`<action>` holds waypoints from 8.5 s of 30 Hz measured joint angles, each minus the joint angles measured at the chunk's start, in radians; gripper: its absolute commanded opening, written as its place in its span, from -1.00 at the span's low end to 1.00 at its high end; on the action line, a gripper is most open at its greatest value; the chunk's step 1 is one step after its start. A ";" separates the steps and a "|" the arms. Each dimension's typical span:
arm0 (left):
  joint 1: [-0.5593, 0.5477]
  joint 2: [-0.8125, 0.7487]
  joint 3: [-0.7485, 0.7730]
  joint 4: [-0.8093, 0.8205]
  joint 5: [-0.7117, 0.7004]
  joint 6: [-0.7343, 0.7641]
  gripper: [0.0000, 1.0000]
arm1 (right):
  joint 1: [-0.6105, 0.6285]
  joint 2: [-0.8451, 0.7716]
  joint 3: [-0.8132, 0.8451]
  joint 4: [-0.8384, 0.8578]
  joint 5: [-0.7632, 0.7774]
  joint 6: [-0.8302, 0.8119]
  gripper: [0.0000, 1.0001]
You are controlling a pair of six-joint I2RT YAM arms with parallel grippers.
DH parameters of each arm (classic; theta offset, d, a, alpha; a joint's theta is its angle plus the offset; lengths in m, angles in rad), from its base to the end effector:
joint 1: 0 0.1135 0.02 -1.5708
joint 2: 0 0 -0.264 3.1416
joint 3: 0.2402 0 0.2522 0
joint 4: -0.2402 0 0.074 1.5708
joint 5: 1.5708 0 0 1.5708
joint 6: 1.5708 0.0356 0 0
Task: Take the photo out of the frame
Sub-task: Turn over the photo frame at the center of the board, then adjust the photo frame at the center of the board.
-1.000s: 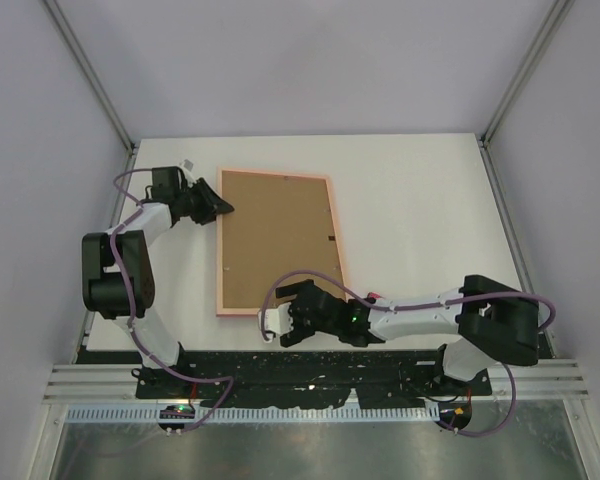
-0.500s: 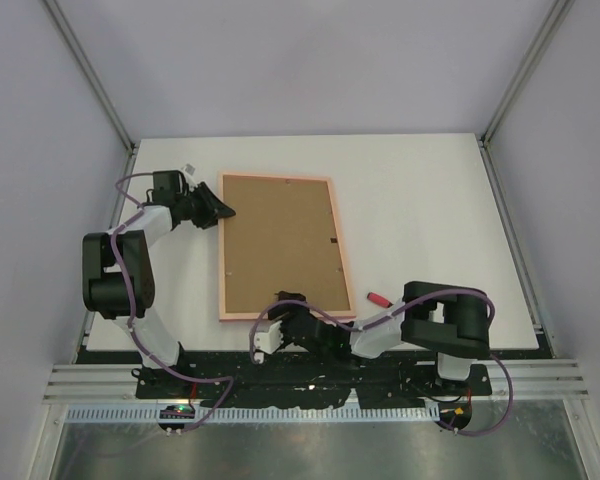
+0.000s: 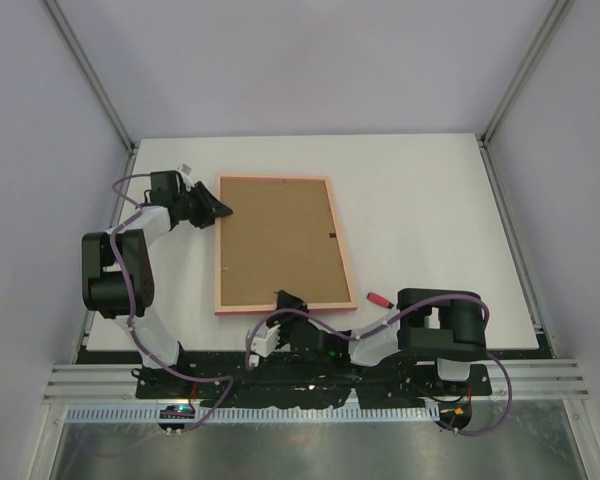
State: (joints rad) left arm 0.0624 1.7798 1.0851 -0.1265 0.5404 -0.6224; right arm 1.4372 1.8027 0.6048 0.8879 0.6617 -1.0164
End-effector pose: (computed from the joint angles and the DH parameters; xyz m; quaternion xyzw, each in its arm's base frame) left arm 0.3730 0.0050 0.1845 -0.2091 0.8776 -0.3362 0.2704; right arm 0.0647 0.3172 0.1330 -0.6546 0.4379 -0.1402 0.6000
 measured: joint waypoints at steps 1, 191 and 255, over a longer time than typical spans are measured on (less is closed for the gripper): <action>0.000 0.000 0.000 -0.001 0.000 0.000 -0.69 | 0.000 0.000 0.000 -0.001 0.000 -0.001 -0.66; 0.337 -0.410 -0.050 -0.529 0.319 0.388 0.99 | -0.655 -0.034 0.510 -1.313 -0.732 0.405 -0.69; 0.391 -0.448 -0.060 -0.520 0.361 0.386 0.99 | -0.642 0.327 1.044 -1.525 -0.839 0.505 -0.13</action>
State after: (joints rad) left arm 0.4538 1.3315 1.0252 -0.6468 0.9016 -0.2363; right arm 0.7948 2.1296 1.6493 -0.6369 -0.1776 -0.5114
